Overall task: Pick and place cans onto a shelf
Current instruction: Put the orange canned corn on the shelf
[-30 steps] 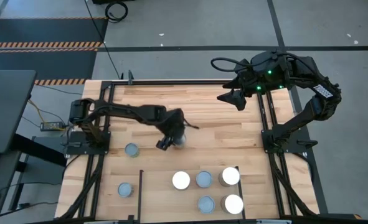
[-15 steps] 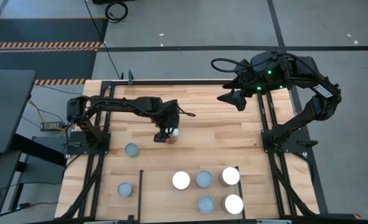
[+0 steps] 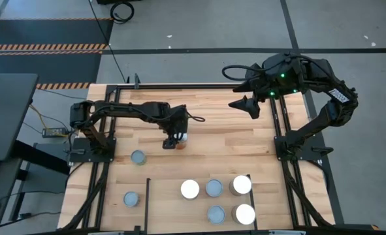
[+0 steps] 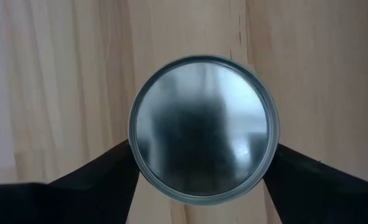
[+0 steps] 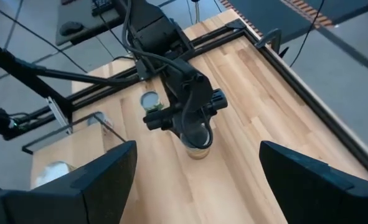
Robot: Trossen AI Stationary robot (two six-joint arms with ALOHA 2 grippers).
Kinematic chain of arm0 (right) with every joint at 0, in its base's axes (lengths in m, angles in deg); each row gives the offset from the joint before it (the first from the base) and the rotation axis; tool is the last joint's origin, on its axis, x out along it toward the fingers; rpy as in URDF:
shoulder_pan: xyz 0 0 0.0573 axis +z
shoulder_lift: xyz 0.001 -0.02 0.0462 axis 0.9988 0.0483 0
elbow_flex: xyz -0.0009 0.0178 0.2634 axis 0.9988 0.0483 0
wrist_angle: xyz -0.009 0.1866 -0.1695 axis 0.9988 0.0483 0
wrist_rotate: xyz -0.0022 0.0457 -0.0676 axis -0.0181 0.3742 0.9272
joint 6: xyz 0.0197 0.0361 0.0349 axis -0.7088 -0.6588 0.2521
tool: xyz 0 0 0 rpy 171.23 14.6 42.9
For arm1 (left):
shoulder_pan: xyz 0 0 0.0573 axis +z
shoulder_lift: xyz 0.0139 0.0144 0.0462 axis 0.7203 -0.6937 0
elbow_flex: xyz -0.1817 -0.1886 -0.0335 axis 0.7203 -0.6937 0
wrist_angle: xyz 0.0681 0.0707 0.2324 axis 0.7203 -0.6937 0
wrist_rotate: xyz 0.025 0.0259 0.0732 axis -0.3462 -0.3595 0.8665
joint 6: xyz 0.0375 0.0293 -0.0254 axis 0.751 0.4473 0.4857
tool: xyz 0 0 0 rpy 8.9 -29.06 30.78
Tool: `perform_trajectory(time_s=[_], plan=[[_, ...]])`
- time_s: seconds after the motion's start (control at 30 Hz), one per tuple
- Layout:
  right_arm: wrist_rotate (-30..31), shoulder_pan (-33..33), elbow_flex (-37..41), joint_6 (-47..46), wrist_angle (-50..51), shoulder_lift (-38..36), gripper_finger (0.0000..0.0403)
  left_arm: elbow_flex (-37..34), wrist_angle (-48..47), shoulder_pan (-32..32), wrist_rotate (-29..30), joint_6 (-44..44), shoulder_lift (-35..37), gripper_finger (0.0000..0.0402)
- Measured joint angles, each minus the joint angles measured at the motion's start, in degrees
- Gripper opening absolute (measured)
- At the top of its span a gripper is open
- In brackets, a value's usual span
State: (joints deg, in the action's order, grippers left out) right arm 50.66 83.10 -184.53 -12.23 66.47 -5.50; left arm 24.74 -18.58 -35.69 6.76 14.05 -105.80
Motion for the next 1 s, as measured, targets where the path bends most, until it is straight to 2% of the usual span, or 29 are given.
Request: perform_trajectory(time_s=[0.1, 0.33, 0.43, 0.57, 0.8, 1.0], plan=[[0.0, -0.4, 0.0, 2.5, 0.0, 0.0, 0.0346, 0.0, -0.1, -0.1, 0.4, -1.3, 0.0, 0.0296], [-0.2, -0.9, 0.0, 7.9, 0.0, 0.0, 0.0346, -0.1, 0.0, -0.4, 3.5, -2.6, -0.1, 0.0373], [-1.5, -0.9, 0.0, 9.6, 1.2, 0.0, 0.0346, -0.1, 0.1, -0.8, 3.8, -2.7, -0.1, 0.0389], [-3.8, -0.9, 0.0, 10.1, 2.6, 0.0, 0.0346, -0.1, 2.1, -1.3, 3.5, -2.7, -0.1, 0.0392], [-4.2, -0.9, 0.0, 11.4, 4.9, 0.0, 0.0346, -0.1, 4.1, -1.7, 2.7, -3.9, -0.1, 0.039], [-4.2, -0.9, 0.0, 11.3, 5.1, 0.0, 0.0346, -0.1, 4.9, -1.7, 2.7, -3.8, -0.3, 0.0346]])
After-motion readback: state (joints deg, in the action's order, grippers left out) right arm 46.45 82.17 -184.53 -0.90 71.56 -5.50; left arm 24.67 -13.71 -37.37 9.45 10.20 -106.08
